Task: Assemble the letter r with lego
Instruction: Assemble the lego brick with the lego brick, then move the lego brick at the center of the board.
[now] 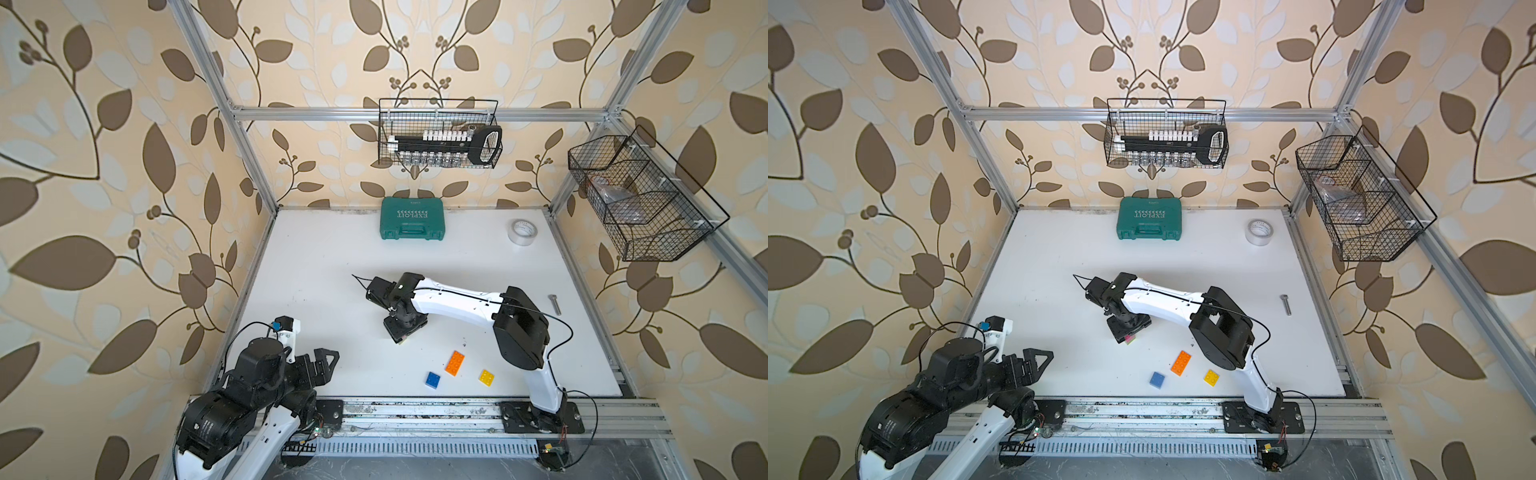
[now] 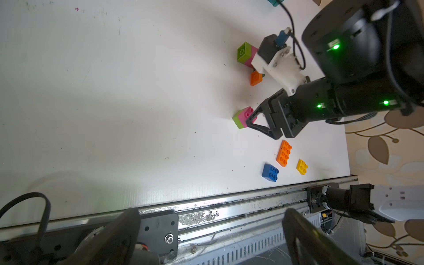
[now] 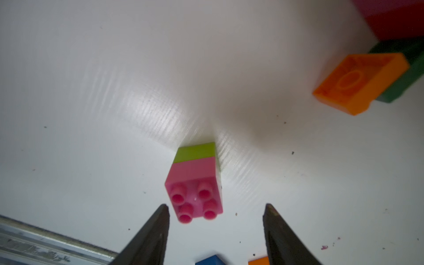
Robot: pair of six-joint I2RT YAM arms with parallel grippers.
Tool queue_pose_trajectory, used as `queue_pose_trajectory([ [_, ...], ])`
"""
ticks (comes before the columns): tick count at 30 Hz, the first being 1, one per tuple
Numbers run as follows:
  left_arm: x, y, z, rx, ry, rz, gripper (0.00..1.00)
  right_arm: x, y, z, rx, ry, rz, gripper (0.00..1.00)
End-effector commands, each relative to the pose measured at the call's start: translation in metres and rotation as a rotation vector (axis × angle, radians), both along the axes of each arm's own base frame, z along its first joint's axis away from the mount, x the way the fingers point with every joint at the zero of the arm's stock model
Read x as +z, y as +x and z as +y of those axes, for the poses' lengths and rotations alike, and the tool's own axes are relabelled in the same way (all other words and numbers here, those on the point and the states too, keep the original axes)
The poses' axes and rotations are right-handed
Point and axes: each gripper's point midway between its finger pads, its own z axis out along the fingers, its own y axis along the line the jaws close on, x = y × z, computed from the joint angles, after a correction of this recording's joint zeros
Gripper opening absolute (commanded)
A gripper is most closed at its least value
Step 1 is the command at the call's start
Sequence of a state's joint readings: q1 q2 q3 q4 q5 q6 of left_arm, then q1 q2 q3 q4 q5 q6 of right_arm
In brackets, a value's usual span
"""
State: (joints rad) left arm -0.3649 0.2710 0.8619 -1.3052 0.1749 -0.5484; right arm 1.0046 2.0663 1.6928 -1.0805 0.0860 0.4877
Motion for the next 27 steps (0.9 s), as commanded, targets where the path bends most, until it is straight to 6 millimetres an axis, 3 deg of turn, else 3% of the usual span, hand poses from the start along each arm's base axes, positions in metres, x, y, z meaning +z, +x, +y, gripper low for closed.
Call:
queue_pose_trajectory([
  [1, 0.0, 0.006, -0.003, -0.009, 0.012, 0.005, 0.99, 0.037, 0.007, -0.012, -0.031, 0.027, -0.048, 0.69],
  [5, -0.001, 0.007, -0.003, -0.012, 0.015, 0.02, 0.99, 0.054, 0.004, -0.043, -0.119, 0.03, -0.064, 0.71],
  [8, -0.002, 0.008, -0.004, -0.015, 0.018, 0.028, 0.99, 0.057, -0.005, -0.081, -0.254, 0.029, -0.062, 0.71],
  [13, -0.003, 0.009, -0.007, -0.031, 0.019, 0.042, 0.99, 0.038, -0.04, -0.144, -0.518, 0.037, -0.019, 0.71],
  [16, -0.003, 0.01, -0.009, -0.044, 0.017, 0.048, 0.99, 0.018, -0.064, -0.168, -0.629, 0.053, 0.041, 0.69],
  [22, -0.004, 0.01, -0.014, -0.077, 0.012, 0.057, 0.99, -0.004, -0.1, -0.2, -0.755, 0.023, 0.092, 0.68],
  [27, -0.005, 0.01, -0.017, -0.098, 0.01, 0.066, 0.99, -0.02, -0.106, -0.212, -0.865, 0.057, 0.111, 0.66],
])
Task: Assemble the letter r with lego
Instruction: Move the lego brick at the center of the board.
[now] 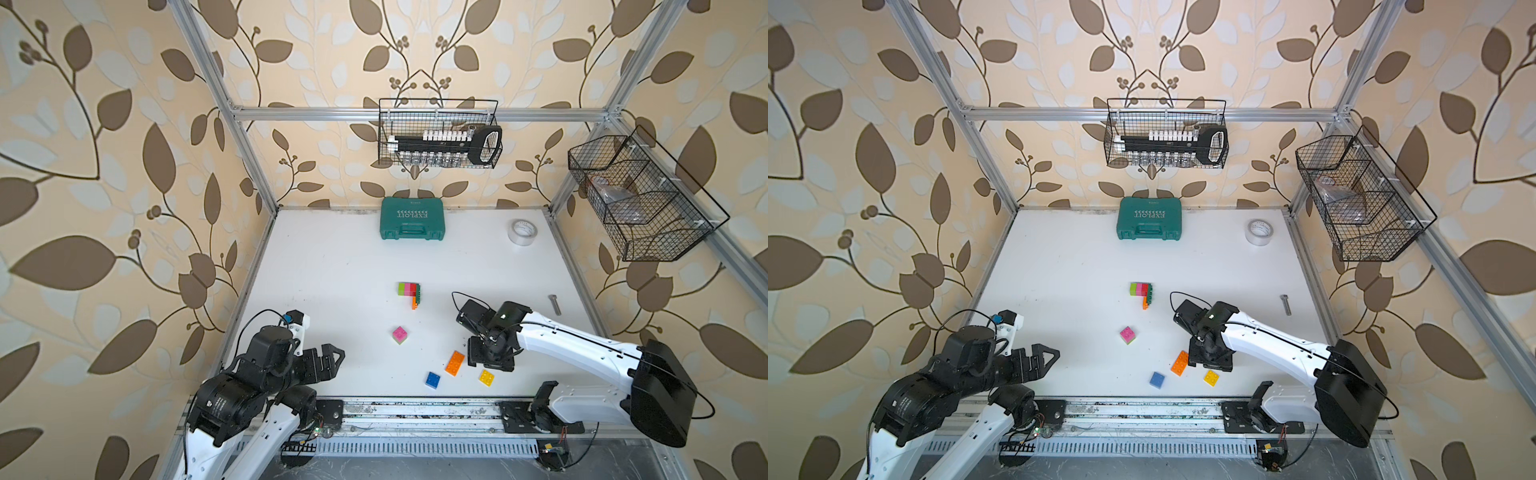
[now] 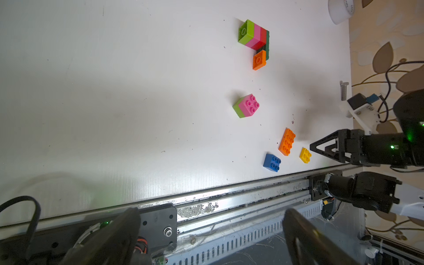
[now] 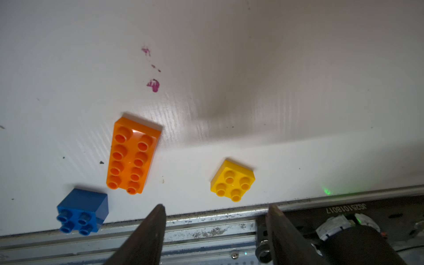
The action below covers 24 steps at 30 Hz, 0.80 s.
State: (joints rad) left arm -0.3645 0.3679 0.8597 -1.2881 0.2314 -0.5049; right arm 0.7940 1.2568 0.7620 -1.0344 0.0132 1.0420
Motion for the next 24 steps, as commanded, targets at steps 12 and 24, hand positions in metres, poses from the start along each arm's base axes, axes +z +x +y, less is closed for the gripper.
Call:
queue_pose_trajectory([
  [12, -0.002, 0.005, -0.007, -0.038, -0.002, 0.012, 0.99, -0.04, -0.004, -0.007, -0.233, 0.108, 0.065, 0.55],
  [24, -0.003, 0.006, -0.006, -0.033, 0.005, 0.021, 0.99, -0.039, -0.001, -0.004, -0.242, 0.112, 0.054, 0.56],
])
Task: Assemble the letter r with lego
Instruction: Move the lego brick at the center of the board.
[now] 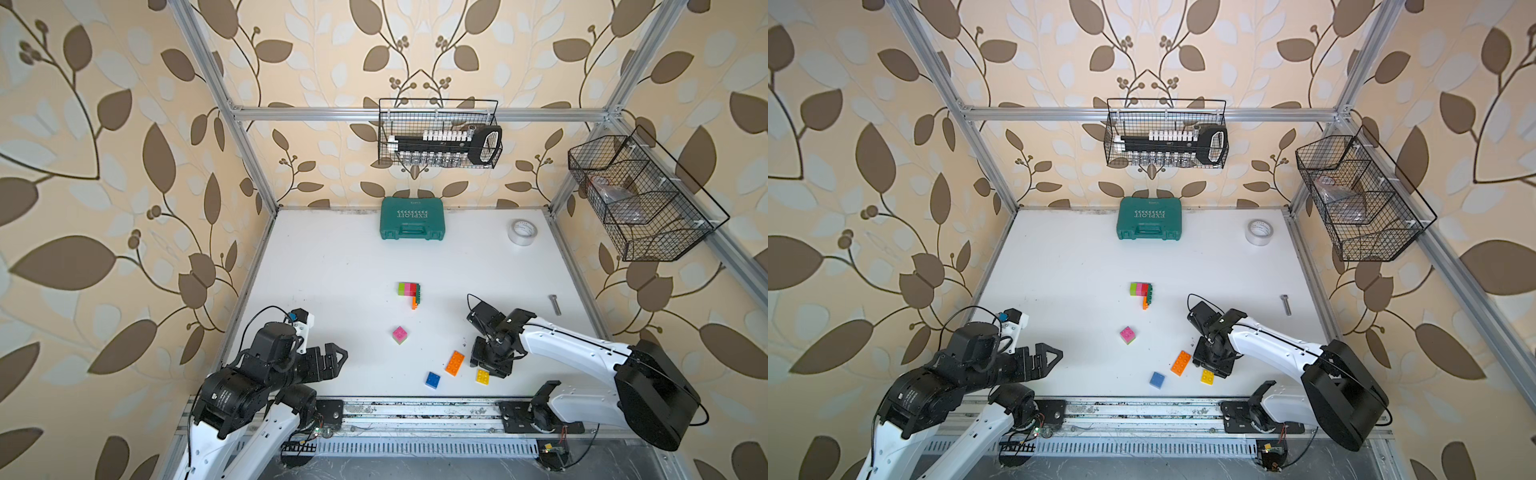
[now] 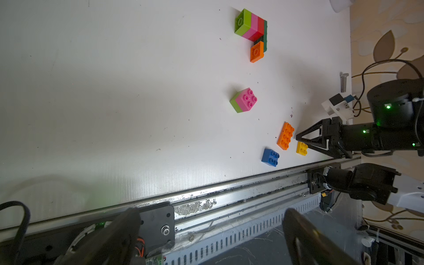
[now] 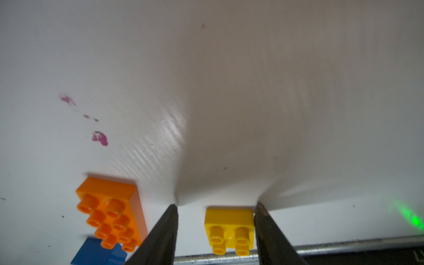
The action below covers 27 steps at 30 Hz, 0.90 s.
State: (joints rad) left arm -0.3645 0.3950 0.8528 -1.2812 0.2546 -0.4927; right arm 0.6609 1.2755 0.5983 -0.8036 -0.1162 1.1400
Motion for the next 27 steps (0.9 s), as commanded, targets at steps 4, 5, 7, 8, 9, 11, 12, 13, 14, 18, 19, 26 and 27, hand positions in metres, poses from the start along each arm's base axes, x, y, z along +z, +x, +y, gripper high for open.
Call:
queue_pose_trajectory([
  [4, -0.001, 0.005, -0.002, -0.01, 0.005, 0.002, 0.99, 0.012, -0.008, -0.011, 0.01, -0.037, -0.004, 0.59],
  [5, -0.001, 0.005, -0.002, -0.009, 0.008, 0.0, 0.99, 0.014, -0.009, -0.012, 0.015, -0.039, -0.006, 0.58],
  [7, 0.0, 0.005, -0.002, -0.008, 0.007, 0.0, 0.99, 0.017, -0.014, -0.011, 0.03, -0.027, -0.006, 0.55],
  [8, -0.001, 0.005, -0.002, -0.008, 0.007, 0.001, 0.99, 0.017, -0.016, -0.009, 0.04, -0.025, -0.005, 0.54],
  [9, -0.001, 0.005, -0.002, -0.008, 0.007, 0.001, 0.99, 0.017, -0.018, -0.008, 0.048, -0.025, -0.005, 0.54],
  [11, -0.001, 0.005, -0.002, -0.009, 0.007, 0.004, 0.99, 0.017, -0.023, -0.003, 0.082, -0.025, -0.012, 0.53],
  [12, -0.001, 0.005, -0.002, -0.01, 0.007, 0.003, 0.99, 0.016, -0.025, -0.001, 0.091, -0.029, -0.013, 0.53],
  [13, -0.001, 0.005, -0.002, -0.011, 0.007, 0.003, 0.99, 0.015, -0.026, 0.001, 0.098, -0.036, -0.012, 0.52],
  [14, -0.001, 0.005, -0.002, -0.01, 0.007, 0.004, 0.99, 0.013, -0.027, 0.001, 0.105, -0.044, -0.012, 0.52],
  [18, -0.001, 0.005, -0.002, -0.013, 0.007, 0.006, 0.99, 0.006, -0.029, 0.002, 0.115, -0.059, 0.001, 0.52],
  [19, -0.001, 0.005, -0.002, -0.012, 0.006, 0.006, 0.99, 0.005, -0.029, 0.002, 0.119, -0.064, 0.001, 0.52],
  [26, -0.001, 0.005, -0.002, -0.013, 0.006, 0.004, 0.99, -0.004, -0.025, 0.004, 0.141, -0.072, 0.009, 0.51],
  [27, -0.001, 0.005, -0.002, -0.011, 0.007, 0.005, 0.99, -0.004, -0.024, 0.005, 0.148, -0.074, 0.009, 0.51],
])
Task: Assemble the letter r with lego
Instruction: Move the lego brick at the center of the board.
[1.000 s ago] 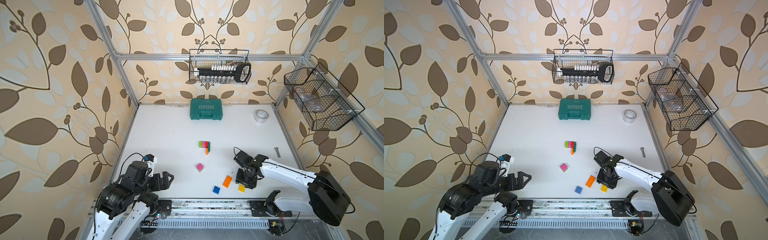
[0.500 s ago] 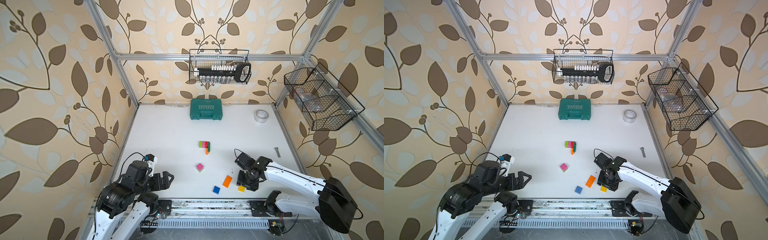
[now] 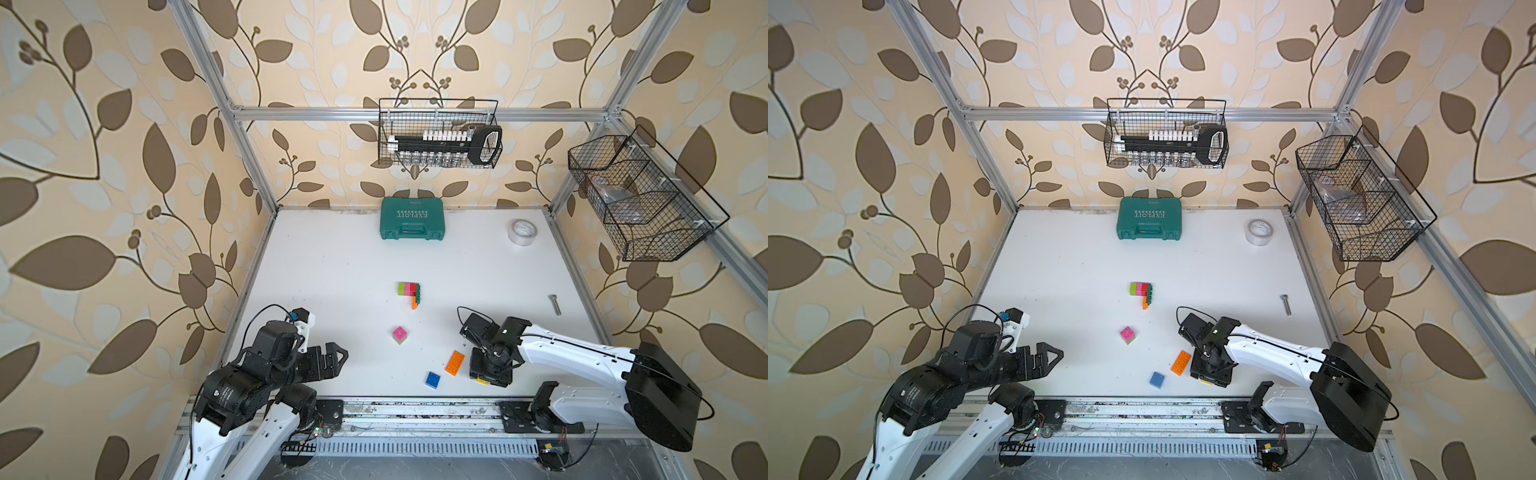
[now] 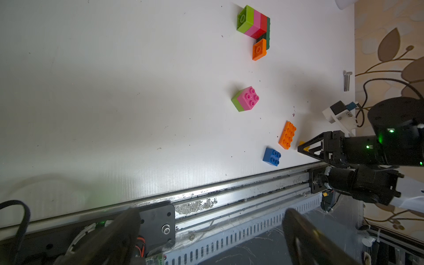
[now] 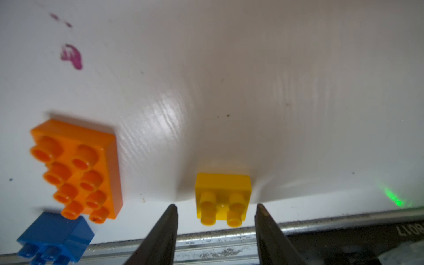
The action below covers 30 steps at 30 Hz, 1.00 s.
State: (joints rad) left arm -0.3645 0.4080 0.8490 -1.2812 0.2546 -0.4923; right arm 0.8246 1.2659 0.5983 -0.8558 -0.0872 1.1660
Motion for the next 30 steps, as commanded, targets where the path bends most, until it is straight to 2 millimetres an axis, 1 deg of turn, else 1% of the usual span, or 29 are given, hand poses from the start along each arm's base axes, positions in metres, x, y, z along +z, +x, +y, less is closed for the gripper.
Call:
queue_pose_trajectory([
  [1, 0.001, 0.004, -0.002, -0.012, 0.001, -0.012, 0.99, -0.004, 0.005, 0.0, 0.017, -0.021, -0.009, 0.5],
  [8, 0.001, 0.004, -0.001, -0.009, 0.003, -0.007, 0.99, -0.007, 0.013, 0.006, 0.033, -0.005, -0.011, 0.44],
  [11, 0.001, 0.004, -0.001, -0.008, 0.005, -0.005, 0.99, -0.004, 0.023, 0.013, 0.049, 0.014, -0.024, 0.38],
  [13, 0.0, 0.004, -0.001, -0.008, 0.006, -0.002, 0.99, -0.003, 0.03, 0.018, 0.059, 0.019, -0.032, 0.36],
  [20, -0.002, 0.004, -0.001, -0.005, 0.014, 0.018, 0.99, -0.004, 0.055, 0.031, 0.057, 0.04, -0.043, 0.31],
  [27, -0.003, 0.004, -0.001, -0.009, 0.015, 0.022, 0.99, 0.003, 0.075, 0.045, 0.047, 0.058, -0.074, 0.31],
  [28, -0.003, 0.004, -0.001, -0.008, 0.015, 0.021, 0.99, 0.003, 0.077, 0.048, 0.05, 0.064, -0.075, 0.33],
  [30, -0.003, 0.004, -0.001, -0.009, 0.015, 0.023, 0.99, 0.004, 0.08, 0.05, 0.064, 0.06, -0.075, 0.41],
])
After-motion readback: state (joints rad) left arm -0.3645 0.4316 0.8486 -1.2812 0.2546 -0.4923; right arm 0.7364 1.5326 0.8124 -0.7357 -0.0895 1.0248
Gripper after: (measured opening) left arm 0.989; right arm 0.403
